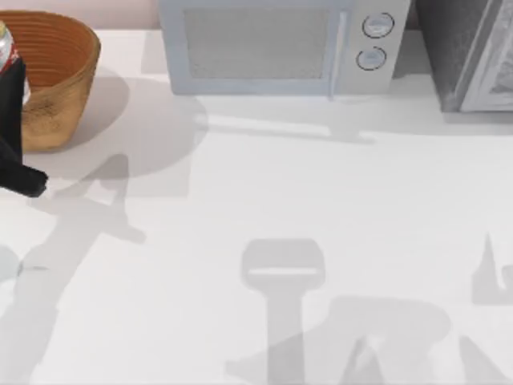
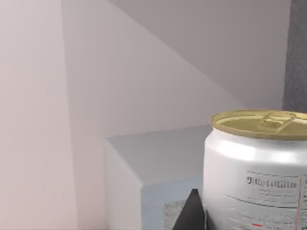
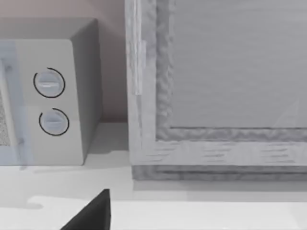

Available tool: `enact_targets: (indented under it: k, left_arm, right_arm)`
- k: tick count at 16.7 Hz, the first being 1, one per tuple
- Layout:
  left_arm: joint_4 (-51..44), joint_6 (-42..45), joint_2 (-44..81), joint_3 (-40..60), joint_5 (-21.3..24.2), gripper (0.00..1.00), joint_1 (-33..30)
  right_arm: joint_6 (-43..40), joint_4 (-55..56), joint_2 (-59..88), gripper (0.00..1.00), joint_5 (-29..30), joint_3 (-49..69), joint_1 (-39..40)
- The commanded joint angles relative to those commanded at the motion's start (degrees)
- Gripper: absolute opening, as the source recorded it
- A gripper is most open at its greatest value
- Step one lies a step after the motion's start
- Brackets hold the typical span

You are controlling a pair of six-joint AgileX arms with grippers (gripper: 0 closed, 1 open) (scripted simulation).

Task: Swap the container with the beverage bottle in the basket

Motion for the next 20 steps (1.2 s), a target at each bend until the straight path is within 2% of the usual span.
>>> enact_targets:
  k: [20]
  left_arm:
    - [30.76,1.45,51.26,27.7,25.46,0.0,-7.61]
  right_arm:
    - [0.0,0.0,0.0,1.0,0.0,0.0,0.0]
